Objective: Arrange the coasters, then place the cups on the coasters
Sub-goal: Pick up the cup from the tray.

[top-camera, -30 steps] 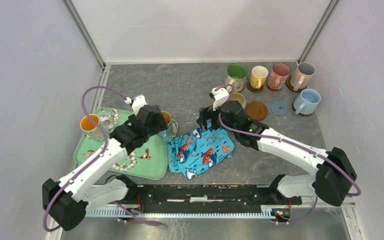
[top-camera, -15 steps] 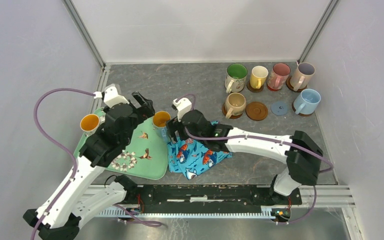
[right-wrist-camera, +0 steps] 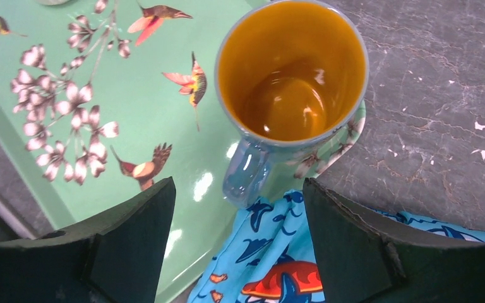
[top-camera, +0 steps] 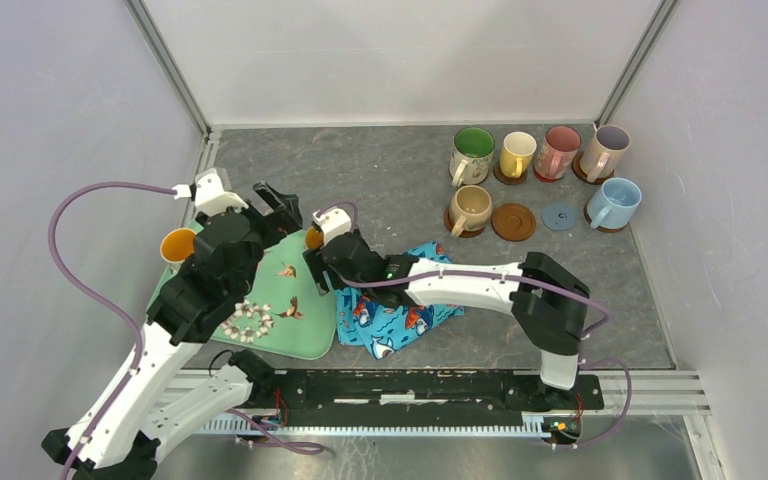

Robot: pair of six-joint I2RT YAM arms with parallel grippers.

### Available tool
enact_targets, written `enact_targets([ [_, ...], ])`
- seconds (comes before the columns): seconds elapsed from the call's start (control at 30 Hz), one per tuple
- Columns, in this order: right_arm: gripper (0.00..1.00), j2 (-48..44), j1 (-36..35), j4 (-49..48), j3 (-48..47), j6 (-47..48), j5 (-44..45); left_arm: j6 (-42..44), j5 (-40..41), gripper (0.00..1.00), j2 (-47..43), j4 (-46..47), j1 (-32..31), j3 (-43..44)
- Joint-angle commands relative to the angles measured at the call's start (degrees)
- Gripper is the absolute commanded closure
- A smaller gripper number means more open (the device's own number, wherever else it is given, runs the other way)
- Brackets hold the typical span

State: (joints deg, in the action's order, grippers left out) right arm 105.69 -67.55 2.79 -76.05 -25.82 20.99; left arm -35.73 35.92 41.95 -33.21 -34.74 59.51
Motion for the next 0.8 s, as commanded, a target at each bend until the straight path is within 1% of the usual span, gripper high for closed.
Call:
enact_targets([
  [0.0, 0.20, 2.61, -0.12, 0.32, -3.31, -0.86, 5.27, 2.74, 1.78, 0.00, -1.45, 2.61, -0.17, 0.54],
  [0.27, 0.25, 7.66, -0.03, 2.03, -7.86, 1.23, 7.29, 2.85, 2.13, 0.00, -2.50, 3.17, -0.15, 0.09],
  [0.43, 0.36, 8.90, 0.65, 2.74, -9.03, 2.61, 7.50, 2.77, 2.04, 0.00, -2.88, 3.18, -0.15, -0.12],
  [0.6, 0.45, 10.21, 1.35, 3.77, -10.26, 4.72, 5.95, 2.51, 1.92, 0.00, -2.85, 3.22, -0.15, -0.44],
  [0.7, 0.48, 11.31, 1.38, 4.99, -11.55, 5.80, 4.81, 2.41, 1.70, 0.00, -2.52, 3.57, -0.15, -0.60],
  [0.77, 0.49, 11.97, 1.37, 5.55, -12.01, 5.96, 4.43, 2.37, 1.61, 0.00, -2.25, 3.71, -0.15, -0.62],
])
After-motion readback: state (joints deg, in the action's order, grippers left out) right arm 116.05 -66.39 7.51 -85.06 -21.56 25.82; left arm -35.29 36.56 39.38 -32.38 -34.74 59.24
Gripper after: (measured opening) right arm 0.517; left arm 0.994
